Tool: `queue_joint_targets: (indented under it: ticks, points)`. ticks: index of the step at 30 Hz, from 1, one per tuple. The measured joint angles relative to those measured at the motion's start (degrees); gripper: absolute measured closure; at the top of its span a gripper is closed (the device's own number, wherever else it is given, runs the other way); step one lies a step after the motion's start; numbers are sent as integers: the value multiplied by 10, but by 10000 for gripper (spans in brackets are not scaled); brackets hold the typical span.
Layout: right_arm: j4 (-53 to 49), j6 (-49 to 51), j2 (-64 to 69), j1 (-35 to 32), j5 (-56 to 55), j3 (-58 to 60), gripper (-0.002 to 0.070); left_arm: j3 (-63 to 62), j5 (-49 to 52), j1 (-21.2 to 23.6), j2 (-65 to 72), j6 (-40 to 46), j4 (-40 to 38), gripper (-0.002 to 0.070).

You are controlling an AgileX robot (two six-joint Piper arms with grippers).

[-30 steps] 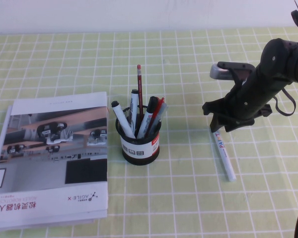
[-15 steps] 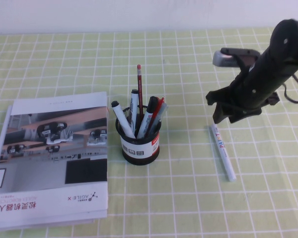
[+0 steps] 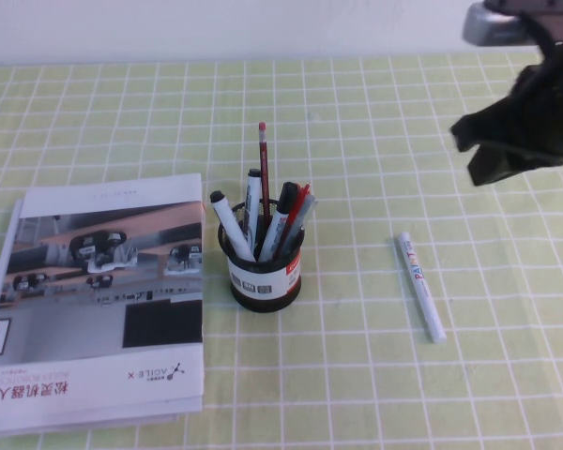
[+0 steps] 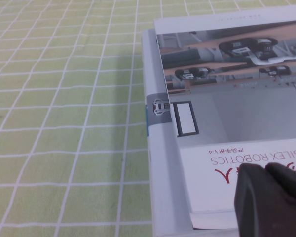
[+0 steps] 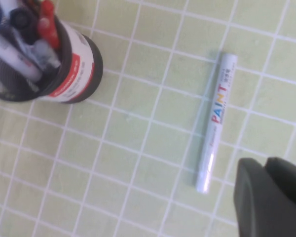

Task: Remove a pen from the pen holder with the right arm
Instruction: 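Take a marker out of the pen holder and lay it on the table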

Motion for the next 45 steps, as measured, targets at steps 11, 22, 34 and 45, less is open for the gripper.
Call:
queue_joint_targets:
  ticks: [11,22,34,45]
  points:
    - [-35,0,-264,0,-33,171,688,0,0,0,0,0,0,680]
    - [-21,0,-529,0,-163,436,688,0,0,0,0,0,0,680]
    - [-3,0,-732,0,-205,639,688,0,0,0,0,0,0,680]
    - [-51,0,-739,-5,-297,696,688,0,0,0,0,0,0,680]
